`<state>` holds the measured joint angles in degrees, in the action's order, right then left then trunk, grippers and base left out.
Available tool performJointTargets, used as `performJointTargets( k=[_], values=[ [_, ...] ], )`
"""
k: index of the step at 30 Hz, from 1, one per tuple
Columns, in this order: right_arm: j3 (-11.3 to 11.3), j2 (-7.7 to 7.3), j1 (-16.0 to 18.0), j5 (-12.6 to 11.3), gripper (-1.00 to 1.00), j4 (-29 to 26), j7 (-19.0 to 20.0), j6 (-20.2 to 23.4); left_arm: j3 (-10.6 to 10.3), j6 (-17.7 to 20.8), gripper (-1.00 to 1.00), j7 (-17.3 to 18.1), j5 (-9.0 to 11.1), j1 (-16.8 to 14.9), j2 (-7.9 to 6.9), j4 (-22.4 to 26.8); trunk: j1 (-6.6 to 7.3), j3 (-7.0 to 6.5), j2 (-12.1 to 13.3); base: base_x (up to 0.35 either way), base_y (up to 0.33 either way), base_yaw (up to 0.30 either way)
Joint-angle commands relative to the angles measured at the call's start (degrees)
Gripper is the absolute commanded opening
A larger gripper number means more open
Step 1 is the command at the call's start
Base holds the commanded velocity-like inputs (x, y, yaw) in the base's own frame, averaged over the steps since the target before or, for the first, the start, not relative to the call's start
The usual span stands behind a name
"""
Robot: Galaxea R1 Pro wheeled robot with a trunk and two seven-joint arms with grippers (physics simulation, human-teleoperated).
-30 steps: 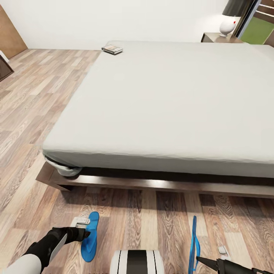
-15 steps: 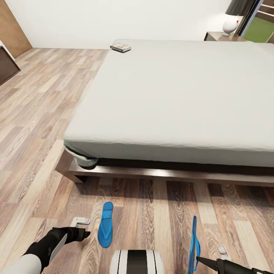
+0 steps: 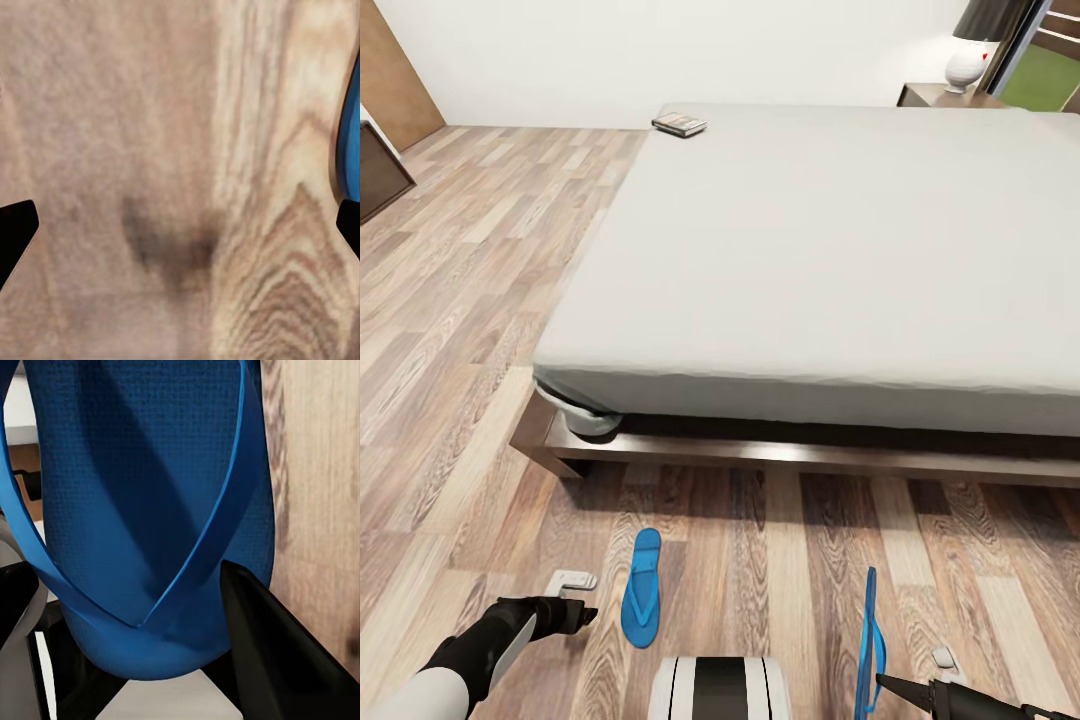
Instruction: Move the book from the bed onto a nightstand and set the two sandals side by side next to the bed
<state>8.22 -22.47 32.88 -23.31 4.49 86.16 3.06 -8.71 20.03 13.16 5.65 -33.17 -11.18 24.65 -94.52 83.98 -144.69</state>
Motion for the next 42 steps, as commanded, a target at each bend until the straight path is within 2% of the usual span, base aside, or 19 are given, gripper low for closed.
performJointTargets(
  k=[1,19,21,26,29,35,37,39,40,42],
  values=[
    [0.5,0.01,0.1,-0.5,-1.0,0.2,0.2,0.5,-0.3,0.4,1.0,-0.1,0.6,0.0,-0.07,0.1,0.01,0.04,0.0,0.0,0.077,0.0],
    [0.5,0.01,0.1,-0.5,-1.0,0.2,0.1,0.5,-0.4,0.4,1.0,-0.1,0.5,0.0,0.32,0.0,0.01,0.04,0.0,0.021,0.295,0.0],
    [0.4,0.03,0.1,-0.5,-1.0,0.2,-0.9,0.4,-0.4,0.4,1.0,0.0,0.5,0.0,0.42,0.0,0.01,0.04,0.0,0.133,0.313,0.0],
    [-0.2,-0.11,0.1,-0.5,-1.0,0.0,-11.4,0.8,-0.4,0.3,1.0,0.0,0.5,0.0,0.46,0.0,0.01,0.04,0.0,0.133,0.253,0.0],
    [-0.3,-0.2,0.2,-0.6,-1.0,-2.1,-24.7,1.3,-0.4,0.2,1.0,0.2,0.6,0.0,0.45,0.1,0.01,0.04,0.0,0.025,0.041,0.0],
    [-0.2,-0.22,0.2,-0.6,-1.0,-9.1,-45.7,1.5,-0.3,-1.2,1.0,0.3,0.8,0.0,0.4,0.1,0.01,0.04,0.0,0.003,0.006,0.0],
    [-0.2,-0.26,0.2,-0.6,-1.0,-10.8,-49.4,1.8,-0.2,-1.8,1.0,0.3,1.0,0.0,0.38,0.0,0.01,0.04,0.0,0.0,0.0,0.0],
    [-0.2,-0.28,0.2,-0.5,-1.0,-14.3,-51.4,3.9,-0.2,-2.3,1.0,0.4,1.1,0.0,0.38,-0.1,0.01,0.04,0.0,0.0,0.0,0.0],
    [-0.2,-0.27,0.2,-0.5,-1.0,-16.6,-52.0,6.2,-0.2,-2.4,1.0,0.4,1.1,0.0,0.36,-0.2,0.01,0.04,0.0,0.0,0.0,0.0],
    [-0.2,-0.22,0.3,-0.5,-1.0,-22.7,-52.6,14.4,-0.1,-2.6,1.0,0.4,1.3,0.1,0.26,-0.3,0.01,0.04,0.0,0.0,0.008,0.0]
  ],
)
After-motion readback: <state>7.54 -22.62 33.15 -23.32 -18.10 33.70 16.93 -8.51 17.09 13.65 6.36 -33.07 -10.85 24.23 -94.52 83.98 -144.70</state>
